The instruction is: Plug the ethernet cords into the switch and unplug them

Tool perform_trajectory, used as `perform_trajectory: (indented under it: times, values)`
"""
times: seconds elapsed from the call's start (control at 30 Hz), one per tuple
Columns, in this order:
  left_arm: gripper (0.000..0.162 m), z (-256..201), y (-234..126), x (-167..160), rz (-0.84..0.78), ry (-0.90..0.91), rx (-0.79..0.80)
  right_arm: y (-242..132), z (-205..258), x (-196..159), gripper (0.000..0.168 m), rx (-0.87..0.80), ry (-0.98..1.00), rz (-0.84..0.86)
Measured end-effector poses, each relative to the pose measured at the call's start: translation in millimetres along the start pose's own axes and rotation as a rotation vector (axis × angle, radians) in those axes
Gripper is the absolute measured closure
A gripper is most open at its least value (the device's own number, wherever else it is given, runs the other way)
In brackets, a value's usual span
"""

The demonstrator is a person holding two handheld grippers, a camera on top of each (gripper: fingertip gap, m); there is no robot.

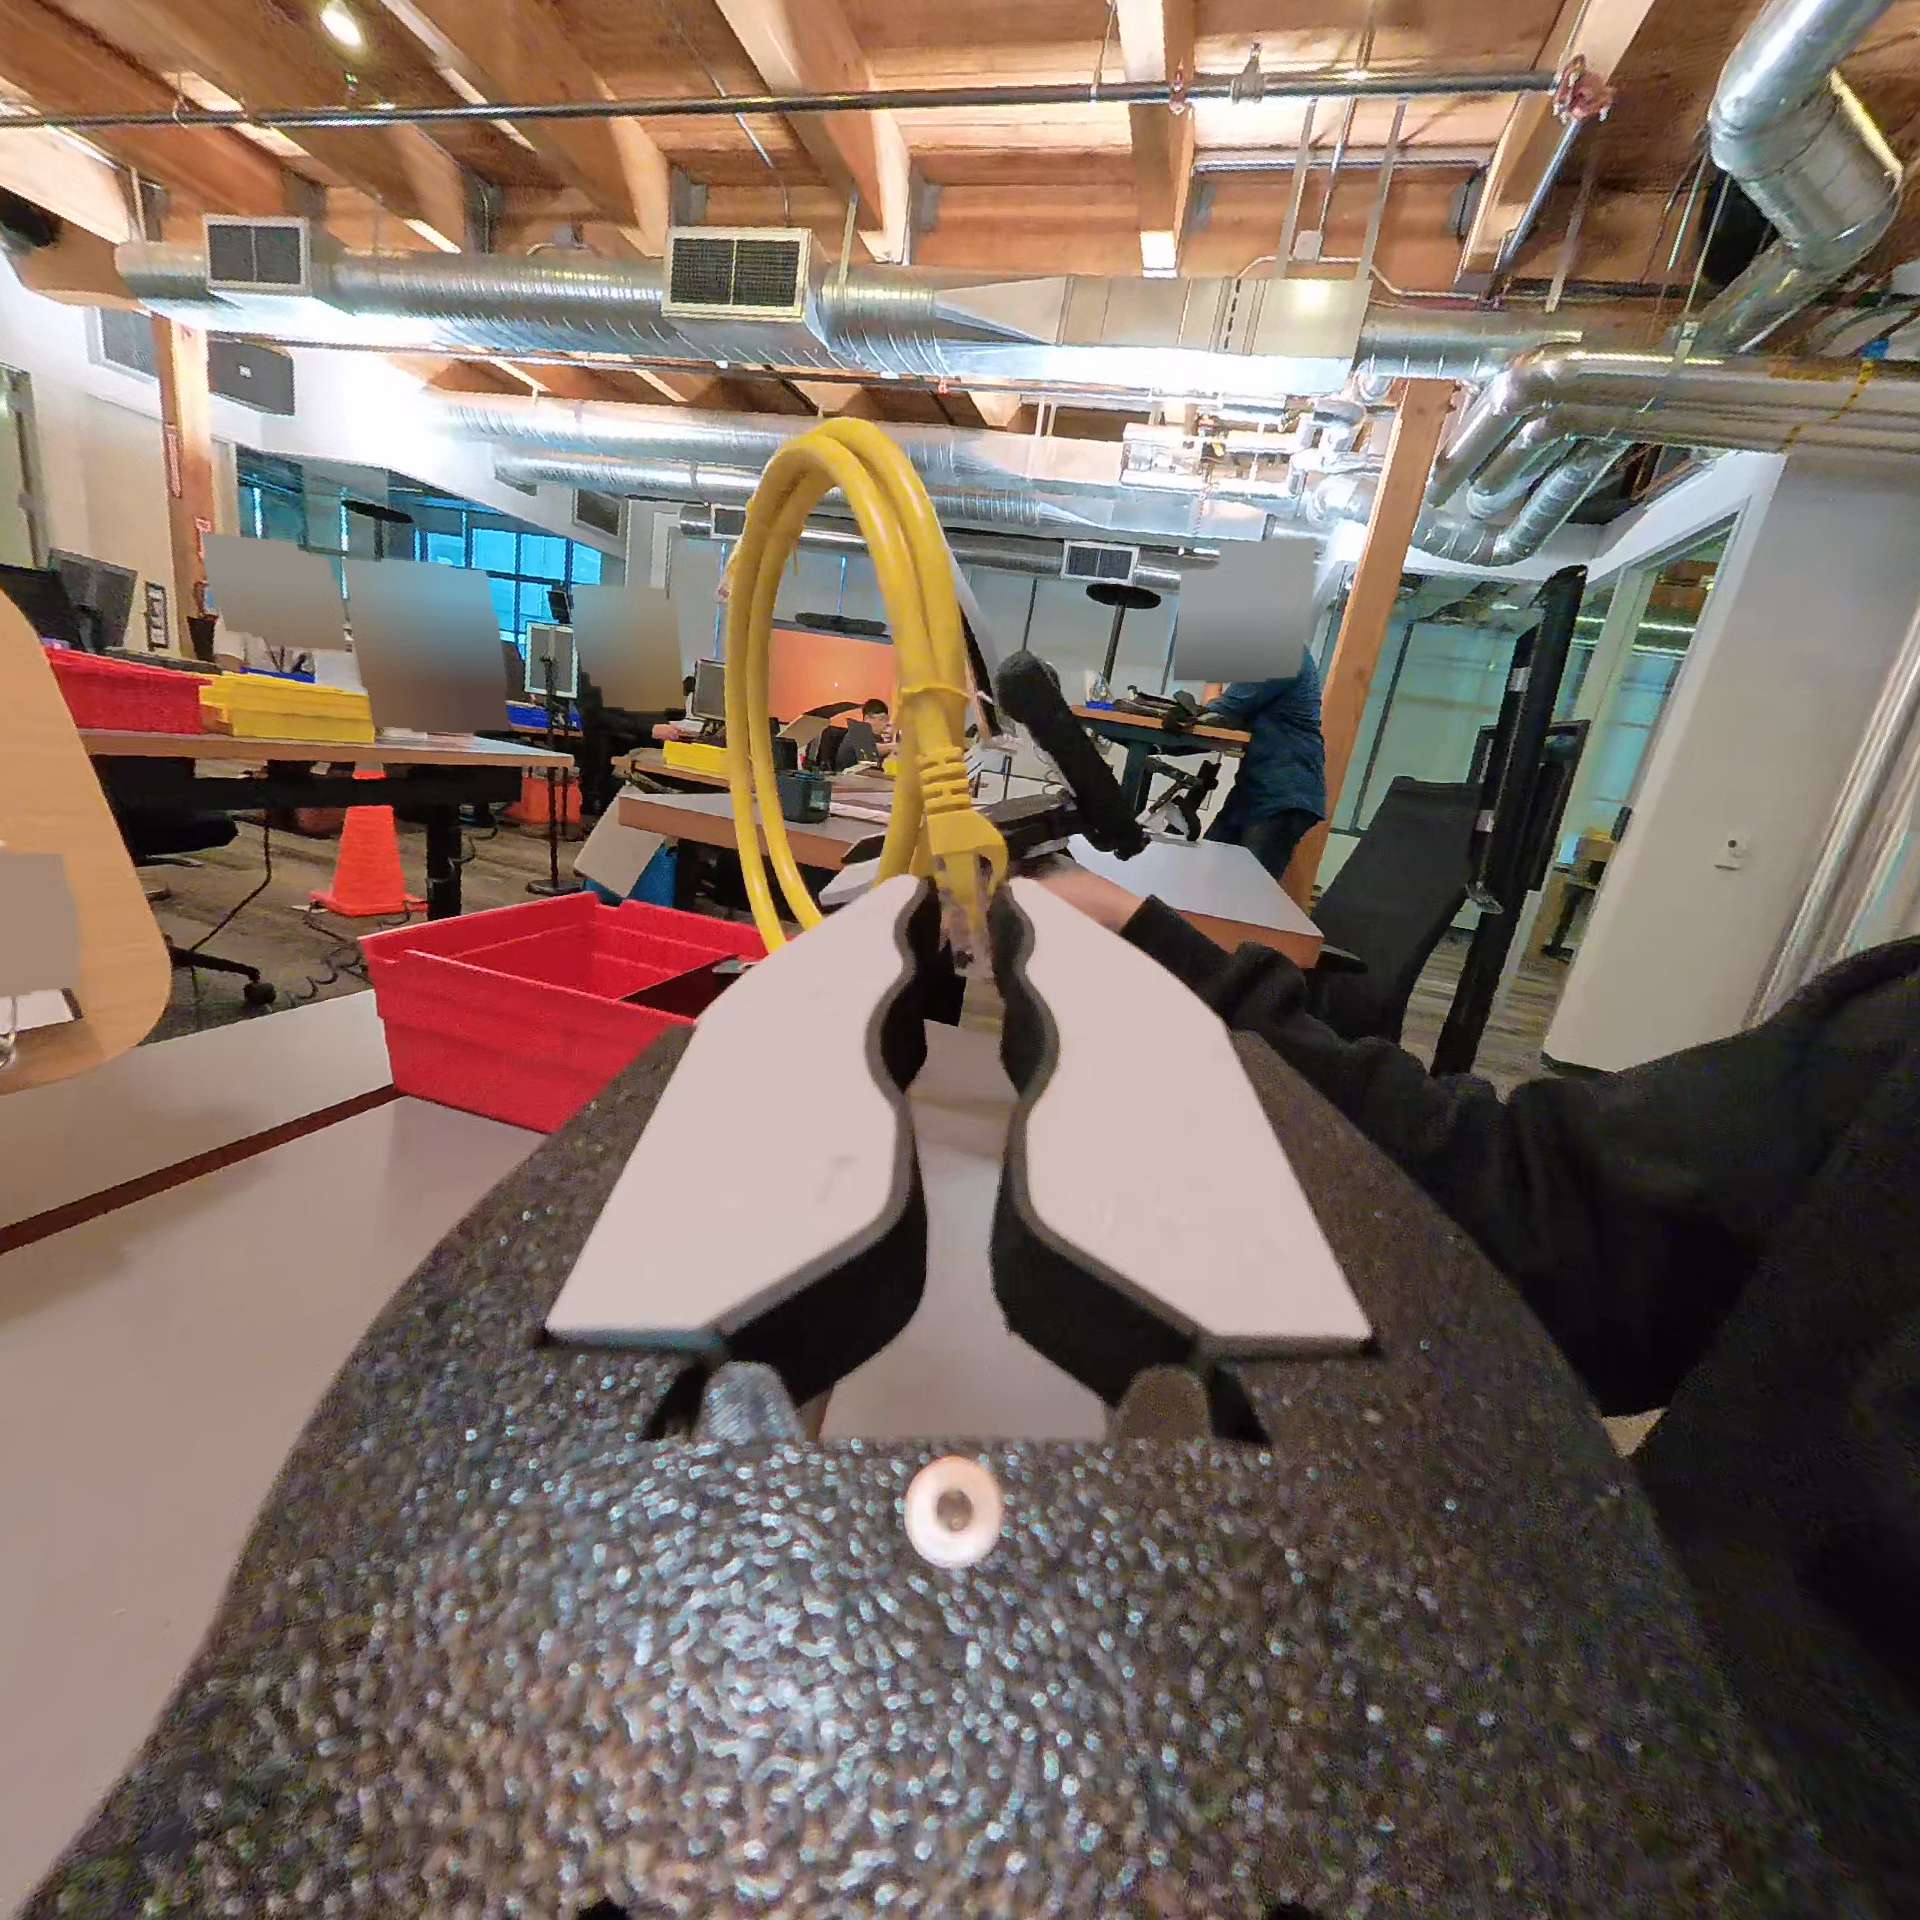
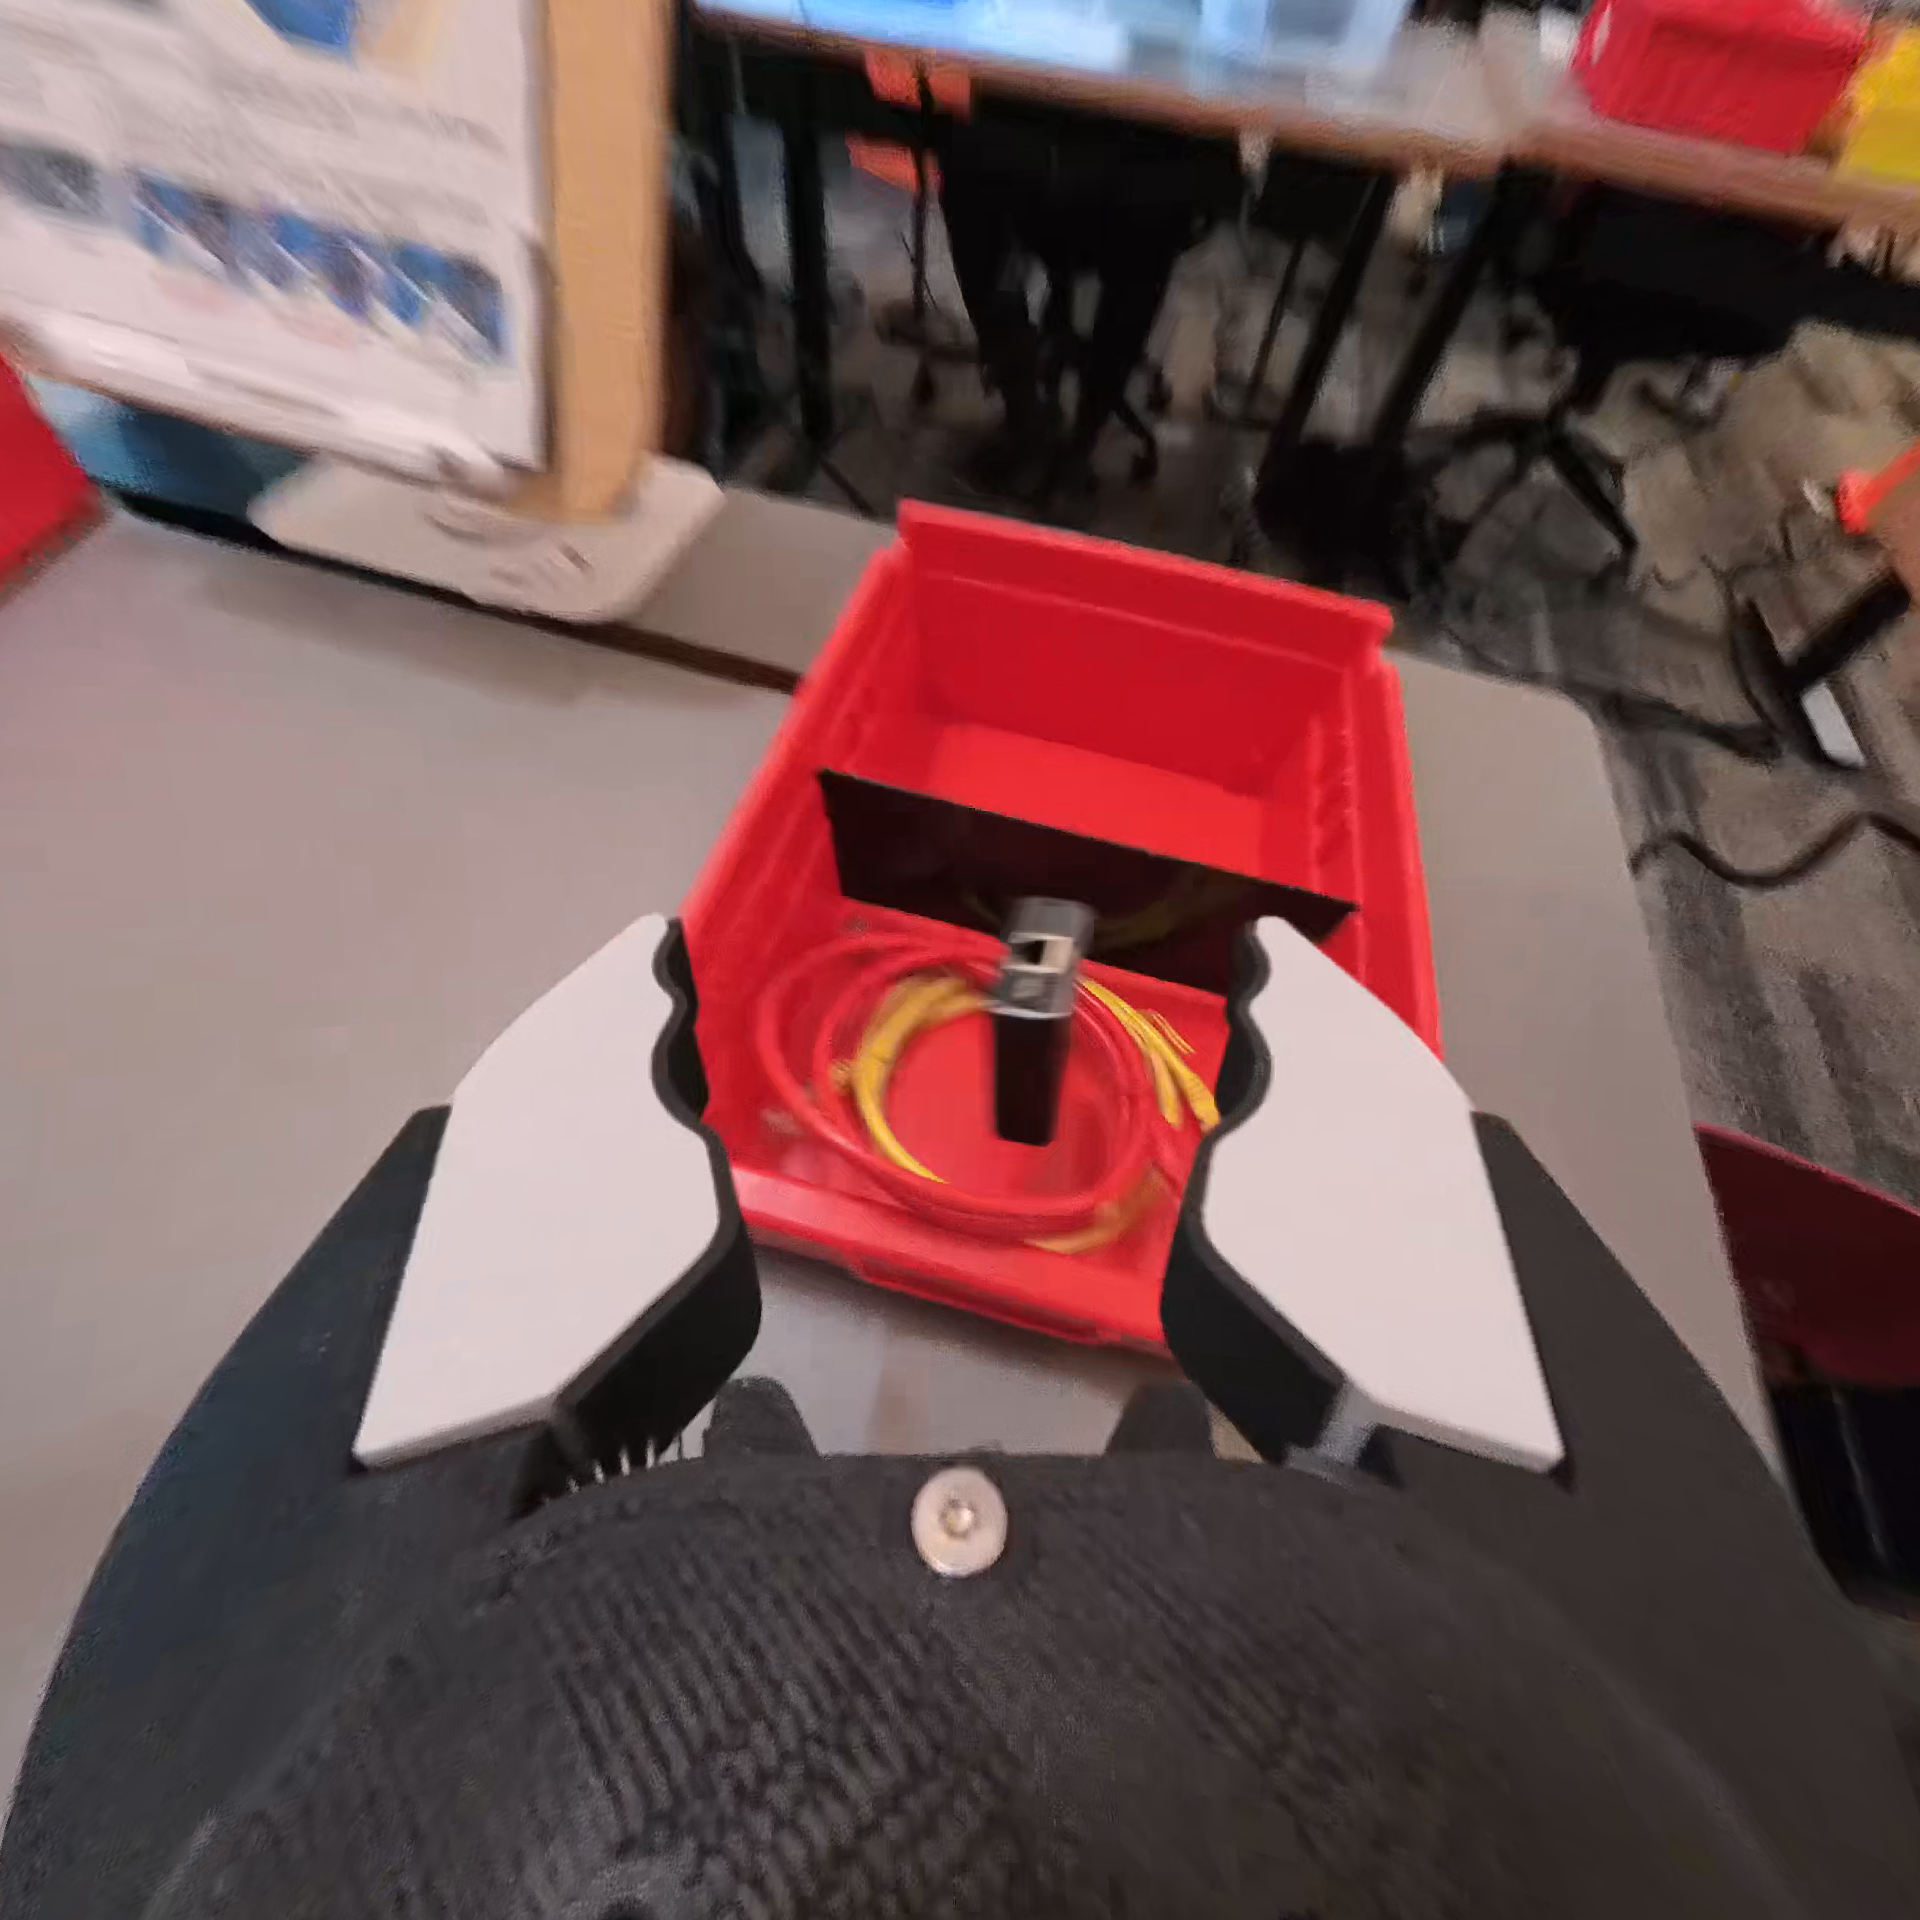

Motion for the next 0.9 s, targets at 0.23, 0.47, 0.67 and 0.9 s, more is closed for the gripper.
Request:
perform_trajectory:
  times: [0.23,0.47,0.67,0.9]
  values:
    - [0.152,-6.1,9.8,-12.6,-0.01,-0.099,-0.077,-48.3,142.1,51.4,0.087,0.8,0.224,-0.506]
    - [0.152,-12.4,7.1,-6.9,-0.01,-0.121,-0.127,-22.6,184.8,49.1,0.093,0.92,0.205,-0.355]
    - [0.152,-2.6,-4.2,-6.4,-0.028,-0.143,-0.087,-31.4,195.1,54.6,0.159,1.058,0.183,-0.378]
    - [0.153,4.7,-12.8,-4.9,-0.019,-0.102,-0.031,-13.7,122.3,38.6,0.131,0.684,-0.18,-0.143]
Point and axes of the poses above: each gripper's, where its closed fingertips meet, y out along the fingers, x out of its top, z = x × y across the jaws, the point moved 6 cm from there along -y, back along the fingers, and after that the axes turned 12 degrees about -z, right-handed, at the moved point
